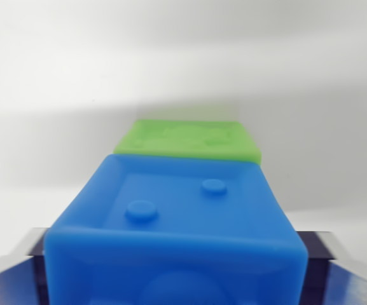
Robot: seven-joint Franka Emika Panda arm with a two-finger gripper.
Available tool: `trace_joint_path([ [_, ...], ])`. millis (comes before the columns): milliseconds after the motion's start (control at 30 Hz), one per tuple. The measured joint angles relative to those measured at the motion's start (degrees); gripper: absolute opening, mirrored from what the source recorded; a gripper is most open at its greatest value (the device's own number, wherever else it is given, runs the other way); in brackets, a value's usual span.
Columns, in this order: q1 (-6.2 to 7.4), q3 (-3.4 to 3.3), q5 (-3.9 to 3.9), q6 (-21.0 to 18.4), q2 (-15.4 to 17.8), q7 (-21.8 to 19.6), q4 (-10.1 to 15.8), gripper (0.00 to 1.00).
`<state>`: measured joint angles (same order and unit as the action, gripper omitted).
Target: Stack cube
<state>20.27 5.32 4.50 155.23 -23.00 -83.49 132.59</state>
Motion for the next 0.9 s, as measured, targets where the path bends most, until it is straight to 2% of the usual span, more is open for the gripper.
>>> trace_joint_path([
  [900, -0.02, 0.02, -0.05, -0.55, 0.81, 0.05, 0.07, 1.0],
])
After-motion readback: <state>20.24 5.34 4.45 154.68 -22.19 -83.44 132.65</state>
